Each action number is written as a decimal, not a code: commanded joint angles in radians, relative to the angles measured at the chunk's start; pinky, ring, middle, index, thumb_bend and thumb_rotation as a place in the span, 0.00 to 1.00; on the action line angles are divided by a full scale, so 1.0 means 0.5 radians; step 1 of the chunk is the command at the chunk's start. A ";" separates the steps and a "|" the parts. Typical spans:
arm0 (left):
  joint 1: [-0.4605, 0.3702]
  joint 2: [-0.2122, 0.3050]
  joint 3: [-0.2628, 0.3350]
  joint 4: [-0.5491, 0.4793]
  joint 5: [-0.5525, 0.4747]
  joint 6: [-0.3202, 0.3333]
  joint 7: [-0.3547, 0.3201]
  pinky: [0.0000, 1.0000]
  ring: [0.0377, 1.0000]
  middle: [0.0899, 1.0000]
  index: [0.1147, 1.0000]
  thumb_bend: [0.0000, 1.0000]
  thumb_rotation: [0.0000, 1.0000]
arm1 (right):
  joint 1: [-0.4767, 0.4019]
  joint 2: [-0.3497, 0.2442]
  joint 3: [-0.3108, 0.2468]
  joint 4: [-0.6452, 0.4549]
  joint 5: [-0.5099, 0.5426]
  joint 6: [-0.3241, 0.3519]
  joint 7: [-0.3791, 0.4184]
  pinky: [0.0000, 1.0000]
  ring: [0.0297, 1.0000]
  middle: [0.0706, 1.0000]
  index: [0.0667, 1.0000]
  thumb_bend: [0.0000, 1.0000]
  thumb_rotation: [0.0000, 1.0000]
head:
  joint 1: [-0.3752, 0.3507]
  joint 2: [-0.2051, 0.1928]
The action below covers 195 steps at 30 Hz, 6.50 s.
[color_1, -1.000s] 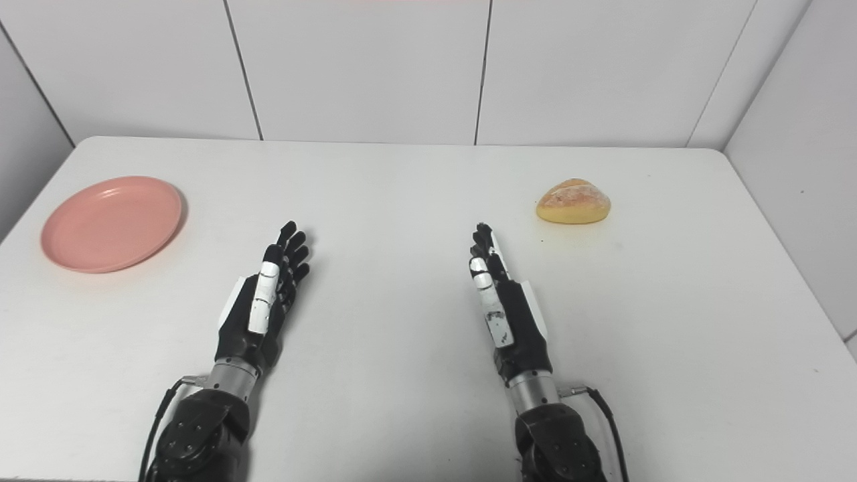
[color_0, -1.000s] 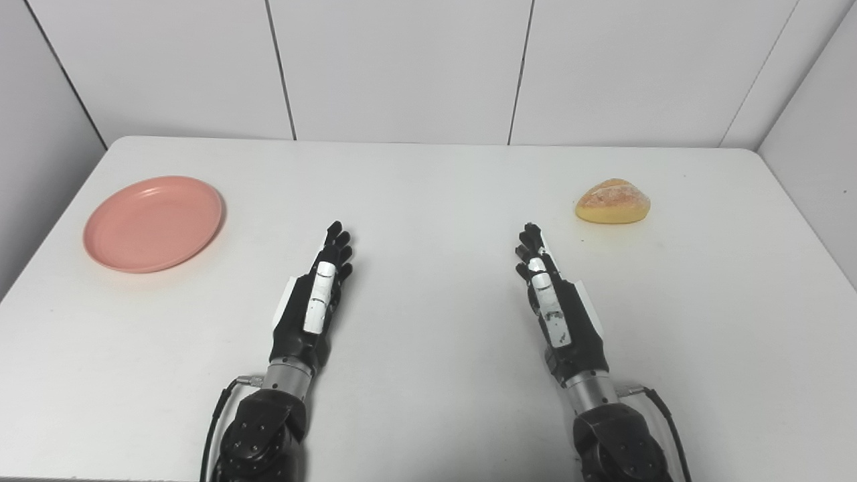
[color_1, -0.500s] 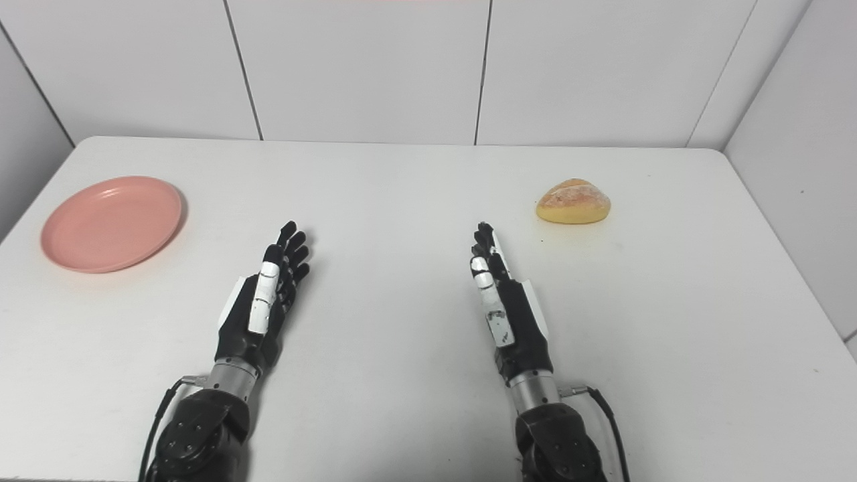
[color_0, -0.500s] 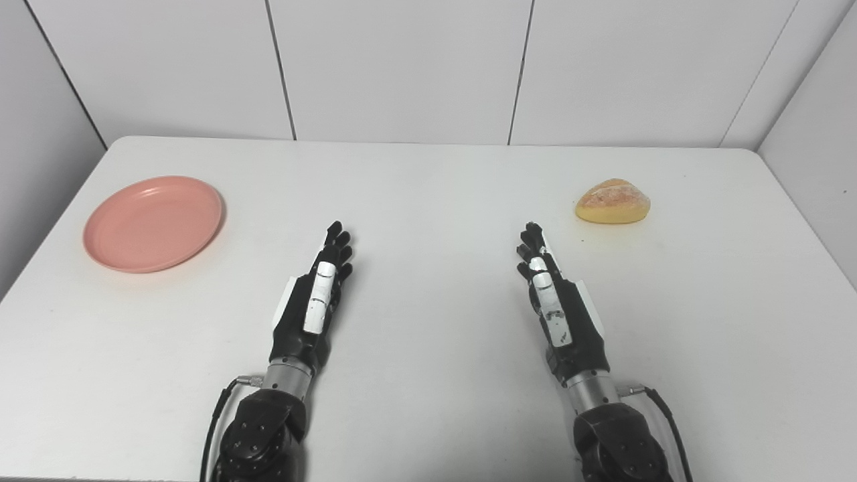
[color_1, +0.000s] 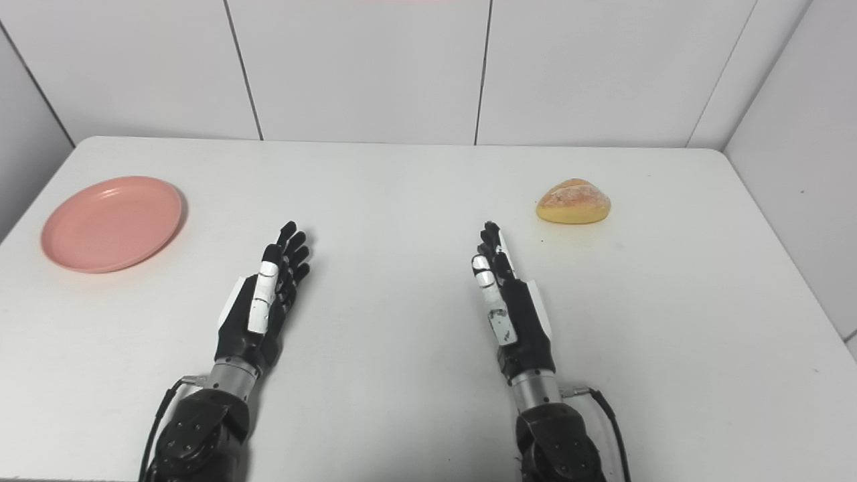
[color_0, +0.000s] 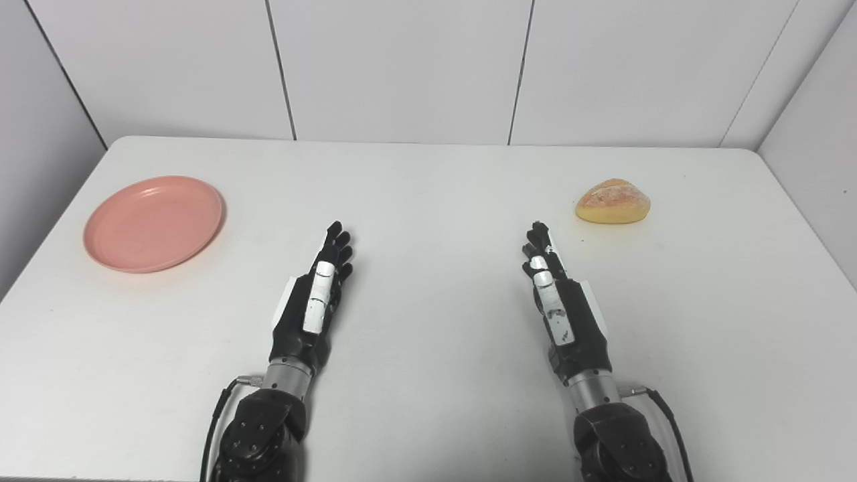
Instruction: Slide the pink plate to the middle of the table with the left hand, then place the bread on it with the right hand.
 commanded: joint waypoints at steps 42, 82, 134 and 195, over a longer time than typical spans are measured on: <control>-0.090 -0.193 -0.124 0.365 0.323 -0.389 0.218 1.00 1.00 1.00 1.00 0.71 1.00 | -0.035 -0.196 -0.132 0.246 0.215 -0.280 0.200 1.00 1.00 1.00 1.00 0.63 0.94 | 0.760 -0.465; -0.493 0.116 0.446 0.147 -0.146 -0.294 0.270 1.00 0.99 0.99 0.98 0.77 1.00 | -0.045 -0.189 -0.132 0.297 0.235 -0.334 0.231 1.00 1.00 1.00 1.00 0.63 0.92 | 0.797 -0.506; -0.954 0.784 0.930 1.268 -0.197 -0.659 0.505 1.00 0.96 0.93 0.96 0.83 1.00 | -0.041 -0.183 -0.139 0.288 0.229 -0.346 0.223 1.00 1.00 1.00 1.00 0.60 0.89 | 0.824 -0.510; -1.143 0.842 0.885 2.093 -0.479 -0.862 0.268 0.96 0.92 0.90 0.94 0.81 1.00 | -0.003 -0.190 -0.158 0.194 0.227 -0.283 0.209 1.00 1.00 1.00 1.00 0.60 0.88 | 0.867 -0.485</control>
